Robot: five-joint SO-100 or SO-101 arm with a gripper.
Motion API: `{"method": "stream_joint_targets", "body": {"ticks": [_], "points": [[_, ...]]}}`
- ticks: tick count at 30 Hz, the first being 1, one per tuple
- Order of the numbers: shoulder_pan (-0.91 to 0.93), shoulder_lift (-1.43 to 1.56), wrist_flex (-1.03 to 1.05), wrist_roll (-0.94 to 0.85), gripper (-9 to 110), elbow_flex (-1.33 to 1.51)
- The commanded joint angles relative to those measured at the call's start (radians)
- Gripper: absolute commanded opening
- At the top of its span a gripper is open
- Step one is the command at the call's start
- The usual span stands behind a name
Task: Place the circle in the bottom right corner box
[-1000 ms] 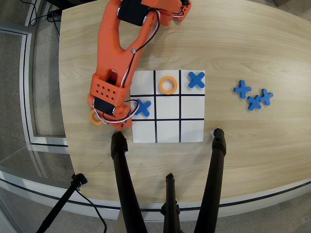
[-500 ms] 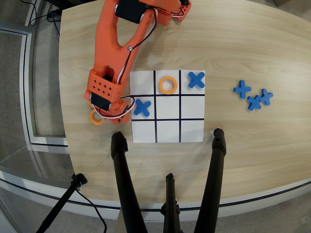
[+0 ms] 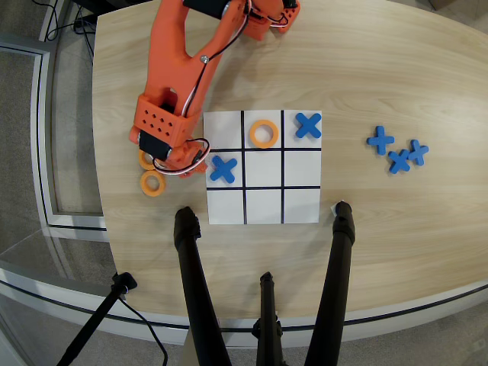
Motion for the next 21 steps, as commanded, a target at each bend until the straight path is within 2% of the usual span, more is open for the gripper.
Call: {"method": "stream_joint_targets", "body": {"ticks": [1, 15, 19, 21], "points": [[0.028, 0.04, 0.029, 0.009, 21, -0.002], [0.198, 0.097, 0.152, -0.046, 19, 0.074], [0.241, 0.103, 0.152, -0.084, 16, 0.132], [0.258, 0.1, 0.124, -0.086, 11, 0.164]]}}
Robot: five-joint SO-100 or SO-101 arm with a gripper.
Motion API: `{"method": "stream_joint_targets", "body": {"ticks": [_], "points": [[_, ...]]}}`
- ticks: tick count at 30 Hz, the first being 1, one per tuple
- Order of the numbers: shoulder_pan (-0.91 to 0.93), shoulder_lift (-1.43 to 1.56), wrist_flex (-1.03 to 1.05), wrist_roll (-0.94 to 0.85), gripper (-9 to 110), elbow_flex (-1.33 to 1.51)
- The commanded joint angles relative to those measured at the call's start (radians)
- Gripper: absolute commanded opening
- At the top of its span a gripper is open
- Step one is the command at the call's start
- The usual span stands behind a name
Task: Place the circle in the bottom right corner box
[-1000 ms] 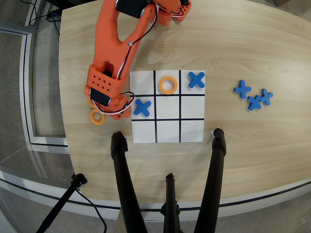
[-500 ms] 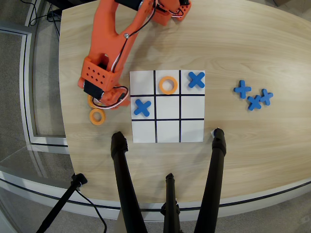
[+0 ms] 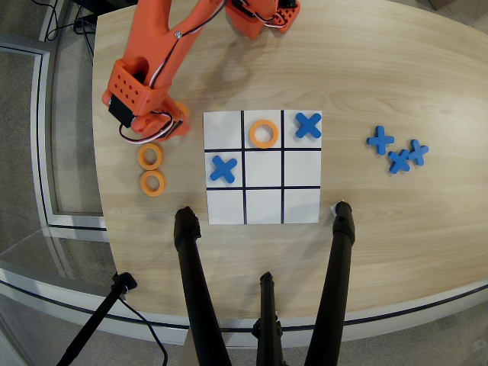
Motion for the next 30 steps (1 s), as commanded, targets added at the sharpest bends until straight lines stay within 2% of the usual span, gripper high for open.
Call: {"method": "stream_joint_targets", "body": {"ticks": [1, 4, 12, 16, 20, 25, 28, 30], "points": [[0.031, 0.005, -0.041, -0.012, 7, 0.06], [0.029, 0.008, -0.038, -0.006, 1, 0.063], [0.026, 0.035, -0.043, 0.005, 0, 0.071], [-0.006, 0.161, 0.103, 0.034, 0, 0.008], [-0.097, 0.33, 0.308, 0.038, 0, -0.092], [-0.299, 0.495, 0.425, 0.089, 0, -0.124], [-0.445, 0.525, 0.442, 0.124, 0, -0.086], [-0.534, 0.523, 0.373, 0.173, 0, -0.025]]}}
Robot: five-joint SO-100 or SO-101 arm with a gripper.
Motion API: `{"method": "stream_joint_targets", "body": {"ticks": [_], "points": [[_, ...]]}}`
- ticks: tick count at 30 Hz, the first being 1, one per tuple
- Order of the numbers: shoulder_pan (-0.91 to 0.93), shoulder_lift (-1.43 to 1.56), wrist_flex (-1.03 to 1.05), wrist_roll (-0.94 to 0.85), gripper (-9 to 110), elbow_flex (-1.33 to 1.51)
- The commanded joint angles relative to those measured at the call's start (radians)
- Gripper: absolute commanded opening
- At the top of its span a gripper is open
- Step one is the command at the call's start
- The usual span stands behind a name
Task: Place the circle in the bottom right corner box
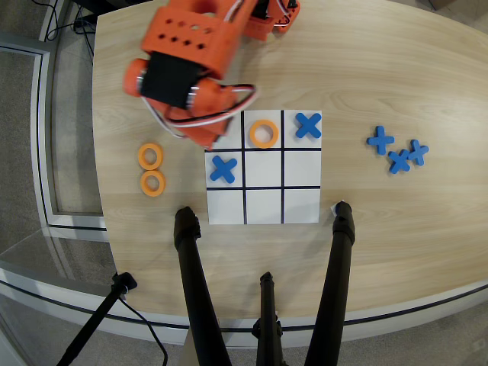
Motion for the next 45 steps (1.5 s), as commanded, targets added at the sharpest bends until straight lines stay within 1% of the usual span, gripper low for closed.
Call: {"method": "stream_joint_targets", "body": {"ticks": [1, 4, 8, 10, 16, 25, 38, 45], "points": [[-0.149, 0.025, -0.106, 0.066, 0, 0.077], [-0.192, -0.018, -0.253, 0.095, 0, 0.153], [-0.179, -0.086, -0.407, 0.097, 0, 0.216], [-0.161, -0.121, -0.445, 0.097, 0, 0.219], [-0.117, -0.192, -0.485, 0.086, 0, 0.21], [-0.075, -0.212, -0.495, 0.08, 0, 0.265], [-0.083, -0.284, -0.572, 0.103, 0, 0.29], [-0.078, -0.29, -0.58, 0.101, 0, 0.29]]}}
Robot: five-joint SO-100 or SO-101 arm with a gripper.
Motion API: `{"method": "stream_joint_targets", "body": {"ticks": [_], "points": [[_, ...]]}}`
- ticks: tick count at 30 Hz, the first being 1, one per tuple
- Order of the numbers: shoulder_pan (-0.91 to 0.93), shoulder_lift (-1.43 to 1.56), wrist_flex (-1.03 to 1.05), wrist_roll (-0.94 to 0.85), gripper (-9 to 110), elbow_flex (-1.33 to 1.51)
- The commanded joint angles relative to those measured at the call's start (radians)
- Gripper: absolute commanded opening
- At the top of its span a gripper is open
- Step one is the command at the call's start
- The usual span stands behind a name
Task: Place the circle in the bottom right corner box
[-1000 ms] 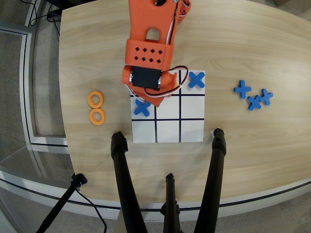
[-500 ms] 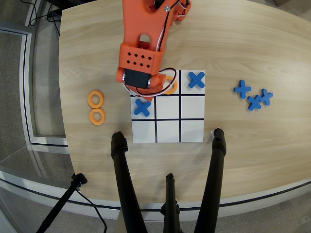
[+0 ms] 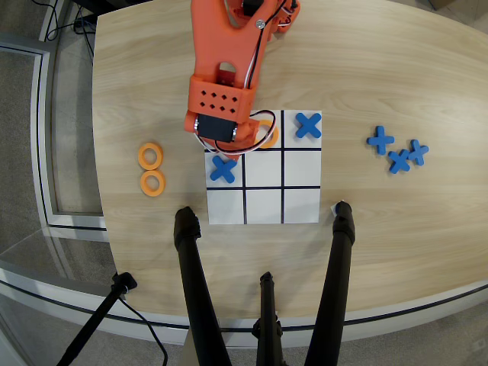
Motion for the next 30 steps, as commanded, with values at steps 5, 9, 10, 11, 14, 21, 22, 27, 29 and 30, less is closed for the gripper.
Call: {"method": "stream_joint_targets", "body": {"ticks": [5, 9, 10, 11, 14, 21, 22, 27, 29, 30], "points": [[-0.003, -0.002, -0.025, 0.006, 0, 0.003], [-0.002, -0.003, -0.031, 0.006, 0, 0.008], [-0.003, -0.003, -0.031, 0.006, 0, 0.011], [-0.003, -0.002, -0.031, 0.006, 0, 0.011], [-0.006, 0.003, -0.028, 0.006, 0, 0.012], [-0.005, 0.028, -0.023, 0.002, 6, 0.006], [-0.003, 0.037, -0.02, 0.0, 6, 0.003], [0.003, 0.081, 0.077, -0.008, 7, -0.078], [0.003, 0.103, 0.135, -0.009, 9, -0.138], [0.003, 0.114, 0.166, -0.009, 9, -0.175]]}}
